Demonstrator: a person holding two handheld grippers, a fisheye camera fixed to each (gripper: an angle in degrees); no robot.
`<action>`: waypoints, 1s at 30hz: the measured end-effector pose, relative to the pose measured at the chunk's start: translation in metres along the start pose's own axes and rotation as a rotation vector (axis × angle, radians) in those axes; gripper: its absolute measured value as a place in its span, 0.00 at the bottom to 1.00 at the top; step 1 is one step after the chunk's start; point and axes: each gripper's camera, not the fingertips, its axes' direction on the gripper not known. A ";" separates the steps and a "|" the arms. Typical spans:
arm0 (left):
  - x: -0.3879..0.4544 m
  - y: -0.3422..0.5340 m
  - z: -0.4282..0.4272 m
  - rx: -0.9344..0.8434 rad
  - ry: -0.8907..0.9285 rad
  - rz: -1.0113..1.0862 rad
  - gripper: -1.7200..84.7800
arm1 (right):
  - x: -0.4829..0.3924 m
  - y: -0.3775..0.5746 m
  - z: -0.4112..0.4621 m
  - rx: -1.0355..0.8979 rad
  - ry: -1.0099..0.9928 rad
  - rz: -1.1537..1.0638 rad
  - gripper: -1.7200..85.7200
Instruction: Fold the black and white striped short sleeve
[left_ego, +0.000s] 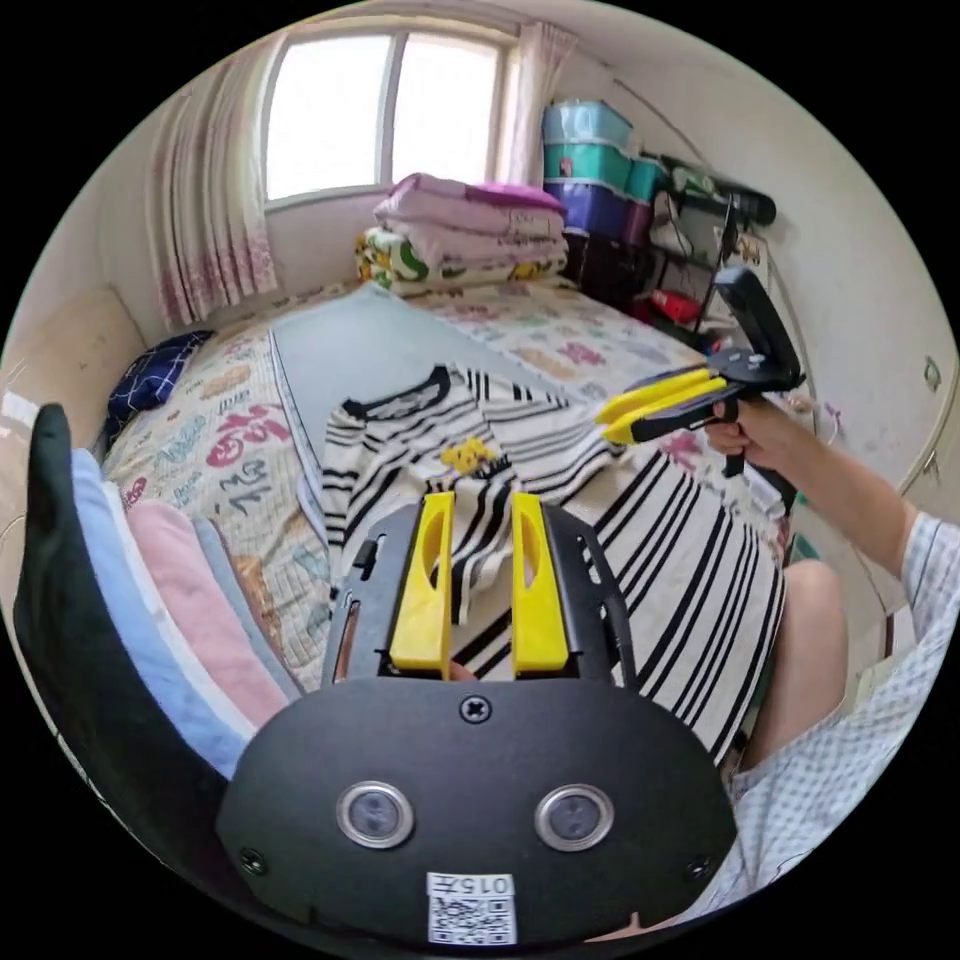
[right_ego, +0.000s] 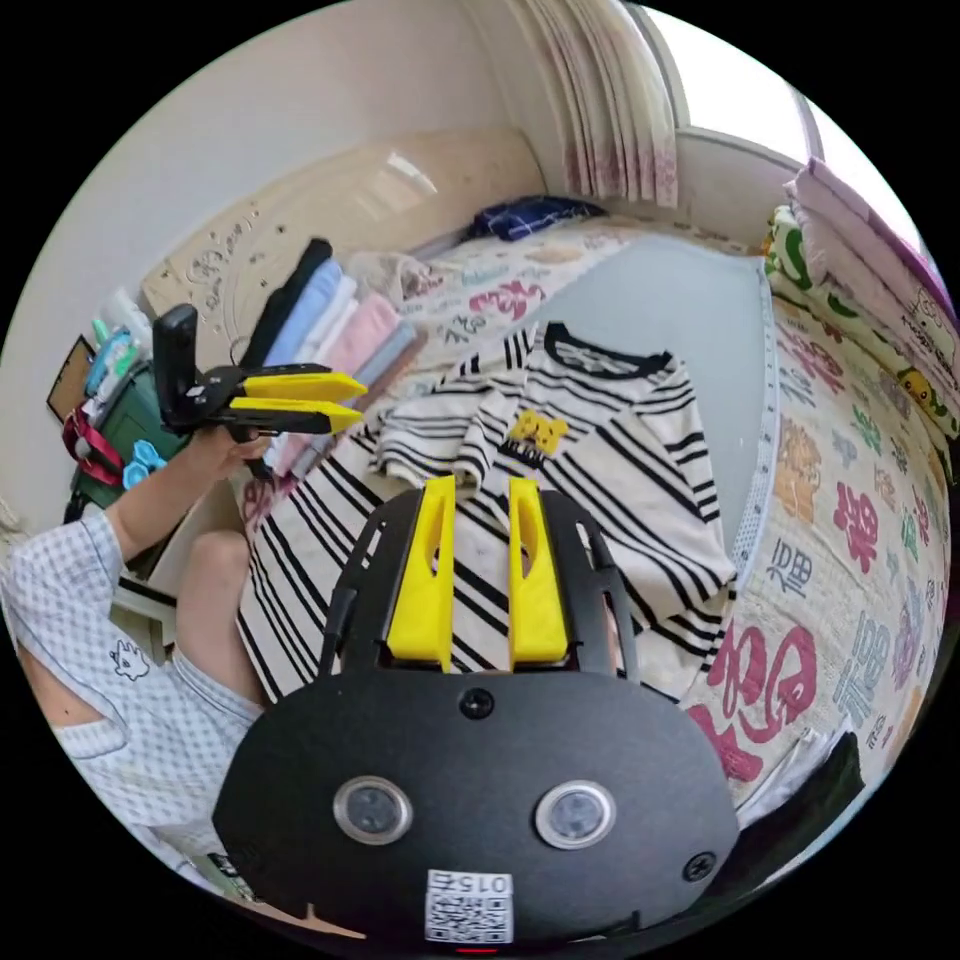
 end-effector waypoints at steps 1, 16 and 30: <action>0.008 0.004 0.018 -0.038 0.016 0.024 0.14 | 0.002 0.000 0.025 -0.047 0.018 -0.013 0.15; 0.017 -0.036 0.121 -0.142 -0.030 -0.098 0.09 | 0.042 -0.079 0.148 -0.132 0.240 -0.065 0.06; -0.096 0.001 -0.077 0.364 -0.554 -0.570 0.14 | 0.275 -0.079 -0.062 0.379 0.670 0.718 0.08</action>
